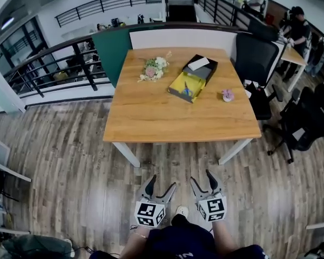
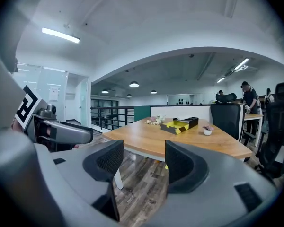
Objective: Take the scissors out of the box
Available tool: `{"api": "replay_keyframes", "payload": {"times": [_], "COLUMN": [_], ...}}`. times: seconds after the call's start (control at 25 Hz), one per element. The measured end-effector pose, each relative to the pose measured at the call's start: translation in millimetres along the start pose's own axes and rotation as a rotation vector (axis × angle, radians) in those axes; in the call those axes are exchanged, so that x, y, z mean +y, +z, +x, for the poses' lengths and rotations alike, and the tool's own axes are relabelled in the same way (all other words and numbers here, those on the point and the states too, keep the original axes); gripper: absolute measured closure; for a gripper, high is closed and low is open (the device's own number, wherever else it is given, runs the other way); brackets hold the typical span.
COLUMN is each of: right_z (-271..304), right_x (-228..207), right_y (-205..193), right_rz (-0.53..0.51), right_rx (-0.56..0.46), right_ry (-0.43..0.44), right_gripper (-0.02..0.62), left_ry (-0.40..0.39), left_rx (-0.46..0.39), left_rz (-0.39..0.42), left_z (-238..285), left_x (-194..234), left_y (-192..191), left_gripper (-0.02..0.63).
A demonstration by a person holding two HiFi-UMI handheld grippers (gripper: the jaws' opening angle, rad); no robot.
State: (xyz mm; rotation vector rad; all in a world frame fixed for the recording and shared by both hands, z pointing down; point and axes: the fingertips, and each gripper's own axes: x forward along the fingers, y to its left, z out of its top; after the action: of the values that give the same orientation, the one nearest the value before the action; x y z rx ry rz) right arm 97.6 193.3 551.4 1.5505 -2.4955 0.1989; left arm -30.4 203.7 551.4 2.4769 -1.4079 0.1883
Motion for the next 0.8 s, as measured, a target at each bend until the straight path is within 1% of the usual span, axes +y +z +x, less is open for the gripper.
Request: {"api": "replay_keyframes", "payload": {"times": [0.2,0.32,0.48,0.64,0.8], "right_z": [17.7,23.0,28.8,36.4,49.6], "right_x": [-23.6,-35.4,-47.8,-59.4,-70.0], "right_y": [0.2,-0.6,0.0,5.3,2.0], "right_rz": [-0.004,0.0,0.004,0.007,0.05], "right_rx": [0.01,0.015,0.019,0.014,0.032], "right_ry": [0.052,0.064,0.07,0.058,0.035], "right_gripper": [0.331,0.334,0.337,0.338,0.345], "left_ry": [0.029,0.044,0.056,0.047,0.028], "left_rx": [-0.004,-0.001,0.005,0.003,0.012], "left_rz": [-0.005,-0.006,-0.018,-0.018,-0.018], "left_z": [32.2,44.7,58.5,74.0,90.3], "left_x": [-8.7,-11.2,-10.6,-10.0,-6.7], "left_y": [6.1,8.8,10.8,14.9,15.6], "left_gripper": [0.264,0.264,0.264,0.265,0.265]}}
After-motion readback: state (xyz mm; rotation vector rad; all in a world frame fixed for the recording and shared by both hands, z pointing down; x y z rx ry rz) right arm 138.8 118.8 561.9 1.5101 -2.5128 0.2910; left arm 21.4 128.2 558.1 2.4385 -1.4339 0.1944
